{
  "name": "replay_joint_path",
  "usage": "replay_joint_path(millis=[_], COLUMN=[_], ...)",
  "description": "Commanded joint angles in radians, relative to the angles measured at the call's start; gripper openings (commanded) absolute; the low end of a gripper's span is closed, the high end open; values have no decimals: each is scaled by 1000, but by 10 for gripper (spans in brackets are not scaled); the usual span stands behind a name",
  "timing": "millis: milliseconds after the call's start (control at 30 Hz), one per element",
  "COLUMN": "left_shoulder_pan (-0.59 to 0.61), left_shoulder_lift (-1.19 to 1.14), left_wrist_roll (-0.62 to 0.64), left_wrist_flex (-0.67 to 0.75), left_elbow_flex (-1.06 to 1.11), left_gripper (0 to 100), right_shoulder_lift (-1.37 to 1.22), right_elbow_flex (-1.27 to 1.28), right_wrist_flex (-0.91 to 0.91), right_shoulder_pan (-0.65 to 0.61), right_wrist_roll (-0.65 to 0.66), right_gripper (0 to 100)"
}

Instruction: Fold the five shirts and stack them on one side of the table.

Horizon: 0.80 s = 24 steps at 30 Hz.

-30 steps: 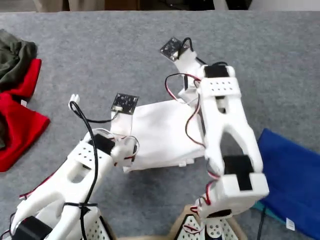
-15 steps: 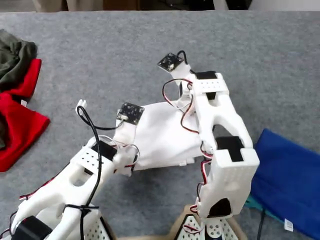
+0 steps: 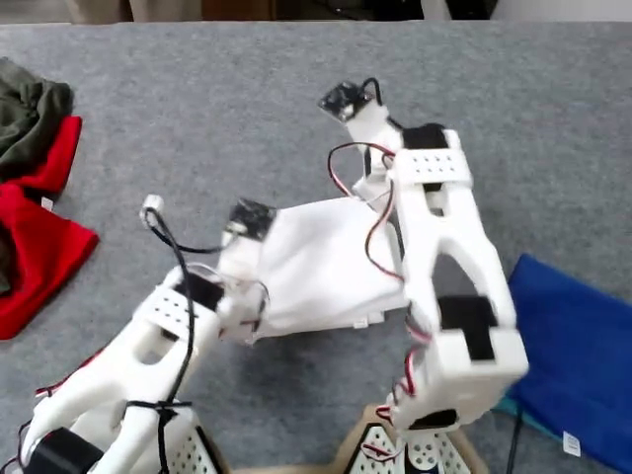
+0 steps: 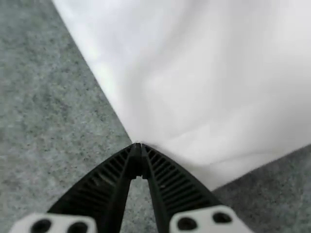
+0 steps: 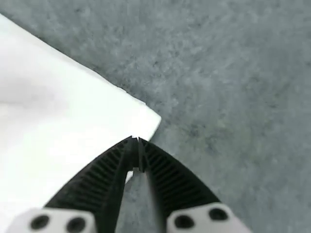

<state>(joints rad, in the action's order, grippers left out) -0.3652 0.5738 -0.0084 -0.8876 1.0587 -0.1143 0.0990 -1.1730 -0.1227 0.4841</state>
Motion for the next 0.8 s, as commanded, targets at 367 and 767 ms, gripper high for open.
replay_joint_path(millis=[367, 767], left_shoulder_pan=[356, 434], left_shoulder_lift=[-79, -337], left_wrist_roll=[209, 222], left_wrist_flex=[308, 318], left_elbow_flex=[-127, -285], left_gripper=[23, 24], right_shoulder_lift=[283, 512], right_elbow_flex=[64, 323], right_wrist_flex=[-548, -608], right_shoulder_pan=[110, 130], right_wrist_roll=[-261, -543], right_gripper=[6, 5])
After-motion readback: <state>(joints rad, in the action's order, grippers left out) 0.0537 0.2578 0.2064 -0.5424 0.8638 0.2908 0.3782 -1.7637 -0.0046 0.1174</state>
